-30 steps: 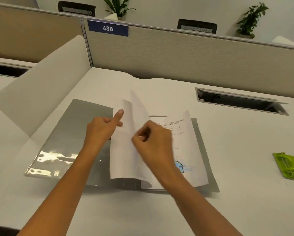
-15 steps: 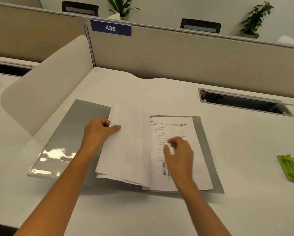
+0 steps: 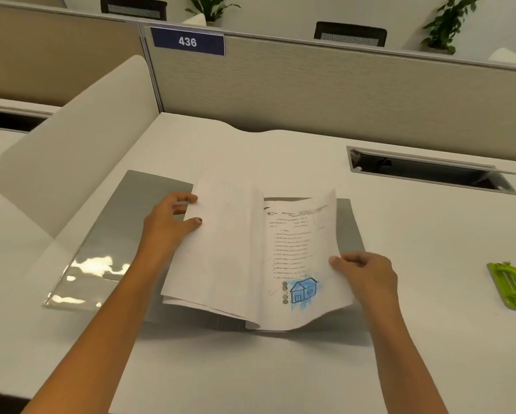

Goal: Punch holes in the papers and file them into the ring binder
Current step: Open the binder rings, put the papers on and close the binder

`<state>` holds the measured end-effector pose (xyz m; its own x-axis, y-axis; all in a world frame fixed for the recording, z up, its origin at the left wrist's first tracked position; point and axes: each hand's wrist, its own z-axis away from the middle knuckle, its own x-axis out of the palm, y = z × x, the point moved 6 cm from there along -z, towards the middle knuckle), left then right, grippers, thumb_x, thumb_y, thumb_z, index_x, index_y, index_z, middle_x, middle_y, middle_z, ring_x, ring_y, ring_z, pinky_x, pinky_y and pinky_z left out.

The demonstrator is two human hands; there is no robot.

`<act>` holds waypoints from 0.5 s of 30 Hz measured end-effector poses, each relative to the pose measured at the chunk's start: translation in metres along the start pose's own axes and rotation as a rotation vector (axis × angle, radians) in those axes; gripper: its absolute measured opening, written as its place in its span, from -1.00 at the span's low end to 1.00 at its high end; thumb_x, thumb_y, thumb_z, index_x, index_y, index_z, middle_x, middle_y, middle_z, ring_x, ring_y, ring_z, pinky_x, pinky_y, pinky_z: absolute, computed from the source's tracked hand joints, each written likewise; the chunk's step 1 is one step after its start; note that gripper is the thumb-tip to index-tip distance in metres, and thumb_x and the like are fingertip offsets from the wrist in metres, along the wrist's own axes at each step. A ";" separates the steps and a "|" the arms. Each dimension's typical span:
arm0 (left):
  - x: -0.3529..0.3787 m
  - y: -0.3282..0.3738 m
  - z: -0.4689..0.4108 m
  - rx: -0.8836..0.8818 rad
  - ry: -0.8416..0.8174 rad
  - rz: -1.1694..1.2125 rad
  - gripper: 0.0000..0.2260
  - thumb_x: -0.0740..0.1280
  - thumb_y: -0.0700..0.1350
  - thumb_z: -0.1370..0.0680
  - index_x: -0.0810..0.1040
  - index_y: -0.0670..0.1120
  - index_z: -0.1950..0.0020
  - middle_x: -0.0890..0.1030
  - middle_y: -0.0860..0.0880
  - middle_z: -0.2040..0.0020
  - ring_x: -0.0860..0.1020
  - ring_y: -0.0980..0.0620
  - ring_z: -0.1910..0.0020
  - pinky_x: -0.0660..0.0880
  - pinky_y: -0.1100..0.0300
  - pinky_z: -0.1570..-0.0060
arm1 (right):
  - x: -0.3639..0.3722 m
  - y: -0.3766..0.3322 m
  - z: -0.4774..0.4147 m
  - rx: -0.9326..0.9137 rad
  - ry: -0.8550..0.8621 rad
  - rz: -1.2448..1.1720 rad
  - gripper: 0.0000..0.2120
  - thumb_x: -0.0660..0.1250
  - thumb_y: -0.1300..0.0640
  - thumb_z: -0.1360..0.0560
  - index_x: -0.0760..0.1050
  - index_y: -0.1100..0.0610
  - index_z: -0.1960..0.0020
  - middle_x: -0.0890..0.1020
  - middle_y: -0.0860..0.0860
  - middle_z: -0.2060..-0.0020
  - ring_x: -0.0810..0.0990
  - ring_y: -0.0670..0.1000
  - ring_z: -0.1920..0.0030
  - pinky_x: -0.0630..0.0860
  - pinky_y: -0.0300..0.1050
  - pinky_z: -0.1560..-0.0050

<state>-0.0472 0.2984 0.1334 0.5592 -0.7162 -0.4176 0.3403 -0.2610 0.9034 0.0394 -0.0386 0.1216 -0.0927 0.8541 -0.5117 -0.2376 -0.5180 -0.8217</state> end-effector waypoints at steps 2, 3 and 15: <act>-0.001 0.004 0.002 0.022 0.009 -0.038 -0.75 0.42 -0.21 -0.46 0.62 0.08 -0.07 0.59 0.01 -0.10 0.55 0.02 -0.11 0.54 0.08 -0.06 | 0.012 -0.029 0.012 -0.074 -0.053 -0.068 -0.92 0.46 0.12 -0.40 0.62 0.11 0.14 0.68 -0.02 0.23 0.63 -0.02 0.20 0.52 -0.15 0.19; -0.001 0.005 0.002 0.022 0.012 -0.047 -0.78 0.41 -0.20 -0.48 0.64 0.09 -0.04 0.59 0.03 -0.09 0.54 0.03 -0.10 0.51 0.13 -0.05 | 0.020 -0.043 0.018 -0.107 -0.082 -0.094 -0.93 0.47 0.12 -0.38 0.62 0.09 0.17 0.68 -0.03 0.26 0.65 -0.02 0.20 0.56 -0.13 0.17; 0.002 0.031 0.007 -0.005 0.088 -0.101 -0.48 0.38 0.24 -0.41 0.60 -0.27 0.17 0.55 -0.21 0.27 0.51 -0.12 0.28 0.60 -0.06 0.06 | 0.140 -0.112 0.082 -0.493 -0.327 0.084 -0.82 0.38 0.07 -0.48 0.66 0.14 0.01 0.70 0.01 0.11 0.61 -0.08 0.18 0.47 -0.42 0.12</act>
<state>-0.0411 0.2842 0.1614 0.5860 -0.6267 -0.5136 0.4017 -0.3258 0.8558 -0.0266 0.1424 0.1624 -0.4033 0.7382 -0.5408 0.2528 -0.4781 -0.8411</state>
